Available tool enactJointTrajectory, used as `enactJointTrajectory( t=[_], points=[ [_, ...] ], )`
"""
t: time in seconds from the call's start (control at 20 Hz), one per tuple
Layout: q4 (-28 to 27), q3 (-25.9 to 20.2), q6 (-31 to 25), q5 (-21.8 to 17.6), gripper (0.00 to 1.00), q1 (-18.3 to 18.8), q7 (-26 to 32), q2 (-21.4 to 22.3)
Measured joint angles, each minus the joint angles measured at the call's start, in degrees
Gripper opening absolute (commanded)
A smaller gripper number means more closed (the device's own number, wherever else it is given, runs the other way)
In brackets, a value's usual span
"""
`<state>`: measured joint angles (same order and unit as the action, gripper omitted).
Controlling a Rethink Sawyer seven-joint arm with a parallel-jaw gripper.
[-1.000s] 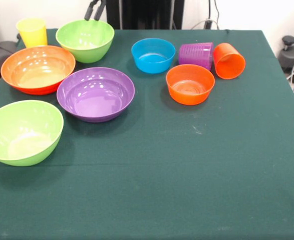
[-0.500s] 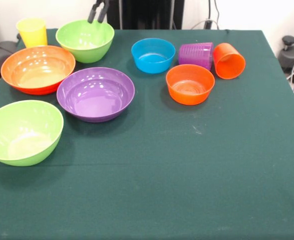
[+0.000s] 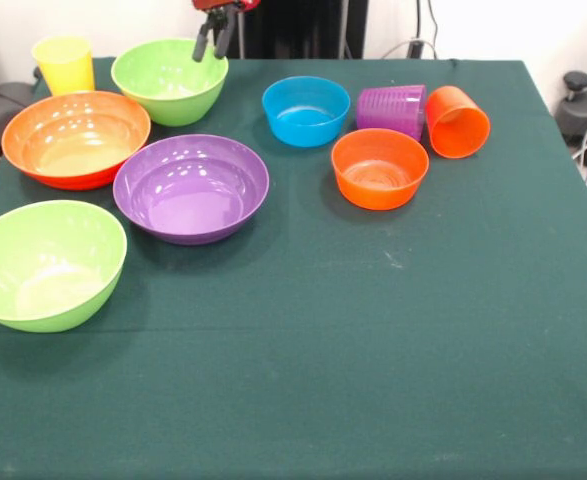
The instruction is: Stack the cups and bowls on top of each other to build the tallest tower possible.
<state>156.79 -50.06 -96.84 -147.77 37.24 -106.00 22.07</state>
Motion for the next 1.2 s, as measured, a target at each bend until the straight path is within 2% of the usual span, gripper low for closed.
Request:
enactJointTrajectory(
  t=[0.75,1.2],
  points=[
    [-3.6,3.6,0.0,-5.5,1.00,-4.5,0.0,-3.2],
    [-4.8,4.8,0.0,-7.0,1.00,-6.2,0.0,-4.1]
  ],
)
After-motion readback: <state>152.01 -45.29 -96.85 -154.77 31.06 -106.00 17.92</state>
